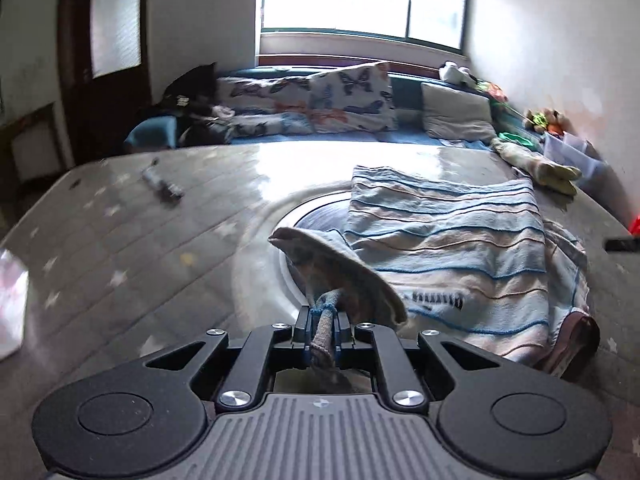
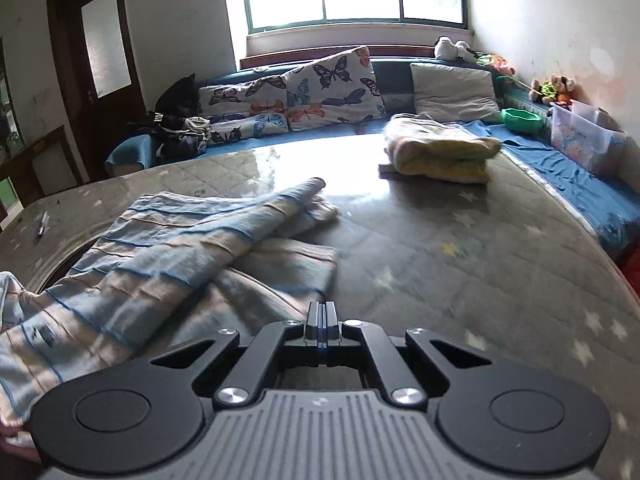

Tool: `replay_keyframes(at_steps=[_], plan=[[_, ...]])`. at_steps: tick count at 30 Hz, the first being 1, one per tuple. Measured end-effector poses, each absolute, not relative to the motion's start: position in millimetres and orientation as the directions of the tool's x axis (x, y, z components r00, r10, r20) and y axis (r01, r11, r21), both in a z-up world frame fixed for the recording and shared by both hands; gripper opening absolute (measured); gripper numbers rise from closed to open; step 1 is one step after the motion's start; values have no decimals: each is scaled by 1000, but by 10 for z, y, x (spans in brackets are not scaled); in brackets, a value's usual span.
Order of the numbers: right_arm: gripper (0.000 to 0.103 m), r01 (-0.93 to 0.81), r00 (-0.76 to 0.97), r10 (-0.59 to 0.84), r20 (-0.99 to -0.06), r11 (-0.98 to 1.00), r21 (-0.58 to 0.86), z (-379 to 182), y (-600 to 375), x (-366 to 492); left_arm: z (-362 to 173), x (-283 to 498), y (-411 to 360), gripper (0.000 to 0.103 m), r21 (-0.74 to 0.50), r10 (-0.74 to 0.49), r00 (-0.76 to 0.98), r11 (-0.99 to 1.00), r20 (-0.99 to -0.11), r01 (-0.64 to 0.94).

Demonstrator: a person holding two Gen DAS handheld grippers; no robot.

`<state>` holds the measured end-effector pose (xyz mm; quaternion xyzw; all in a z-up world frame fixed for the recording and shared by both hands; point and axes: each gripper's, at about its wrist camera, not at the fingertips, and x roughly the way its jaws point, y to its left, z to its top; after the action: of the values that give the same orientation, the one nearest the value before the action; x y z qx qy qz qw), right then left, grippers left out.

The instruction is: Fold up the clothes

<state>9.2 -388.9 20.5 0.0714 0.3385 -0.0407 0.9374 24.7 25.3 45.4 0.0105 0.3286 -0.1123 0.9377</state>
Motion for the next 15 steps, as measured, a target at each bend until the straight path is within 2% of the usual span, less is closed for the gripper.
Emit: replay_keyframes(at_steps=[4, 6, 9, 11, 13, 15], plan=[[0, 102, 749, 0, -662, 988, 115, 194, -3874, -182, 457, 59, 425, 11, -70, -199, 752, 977, -628, 201], [6, 85, 744, 21, -668, 988, 126, 179, -3843, -176, 457, -33, 494, 11, -76, -195, 749, 979, -633, 191], [7, 63, 741, 55, -670, 987, 150, 153, -3790, -109, 460, -157, 604, 11, -90, -188, 744, 981, -641, 171], [13, 47, 736, 80, -672, 984, 169, 129, -3751, -5, 462, -222, 671, 11, -90, -175, 741, 984, -648, 154], [29, 37, 730, 101, -676, 982, 186, 88, -3692, 154, 439, -273, 727, 11, -87, -161, 735, 987, -659, 138], [32, 31, 725, 111, -680, 980, 194, 16, -3619, 323, 408, -302, 771, 11, -89, -149, 725, 989, -672, 121]])
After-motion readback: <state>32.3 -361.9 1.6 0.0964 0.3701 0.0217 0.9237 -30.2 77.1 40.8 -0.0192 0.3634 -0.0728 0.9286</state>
